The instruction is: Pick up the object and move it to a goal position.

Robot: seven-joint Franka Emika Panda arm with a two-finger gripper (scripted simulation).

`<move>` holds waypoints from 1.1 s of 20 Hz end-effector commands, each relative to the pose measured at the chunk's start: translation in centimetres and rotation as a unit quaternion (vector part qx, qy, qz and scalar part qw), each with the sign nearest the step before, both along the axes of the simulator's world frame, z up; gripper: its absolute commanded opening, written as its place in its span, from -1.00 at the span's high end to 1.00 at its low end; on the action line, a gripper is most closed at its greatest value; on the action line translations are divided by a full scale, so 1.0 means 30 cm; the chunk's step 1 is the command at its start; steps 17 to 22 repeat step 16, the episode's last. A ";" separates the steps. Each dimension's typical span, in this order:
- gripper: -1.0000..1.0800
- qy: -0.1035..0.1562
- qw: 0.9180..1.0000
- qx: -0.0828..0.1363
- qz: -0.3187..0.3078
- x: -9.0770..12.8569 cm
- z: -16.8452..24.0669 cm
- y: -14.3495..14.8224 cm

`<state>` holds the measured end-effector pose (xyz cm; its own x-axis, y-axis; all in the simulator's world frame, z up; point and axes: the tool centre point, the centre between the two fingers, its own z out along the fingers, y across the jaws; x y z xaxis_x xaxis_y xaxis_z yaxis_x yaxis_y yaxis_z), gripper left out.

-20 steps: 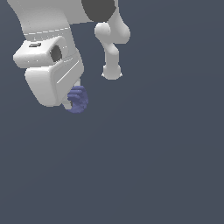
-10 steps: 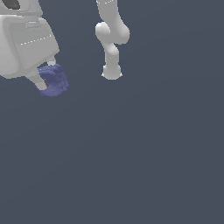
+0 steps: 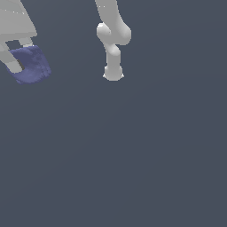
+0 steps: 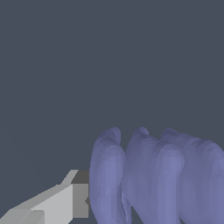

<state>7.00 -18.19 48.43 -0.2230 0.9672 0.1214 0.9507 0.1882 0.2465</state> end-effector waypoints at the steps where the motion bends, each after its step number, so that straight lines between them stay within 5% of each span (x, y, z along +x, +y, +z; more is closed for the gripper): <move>1: 1.00 -0.002 1.000 0.001 0.010 0.005 0.025 -0.014; 22: 1.00 -0.006 1.000 0.001 0.028 0.018 0.074 -0.042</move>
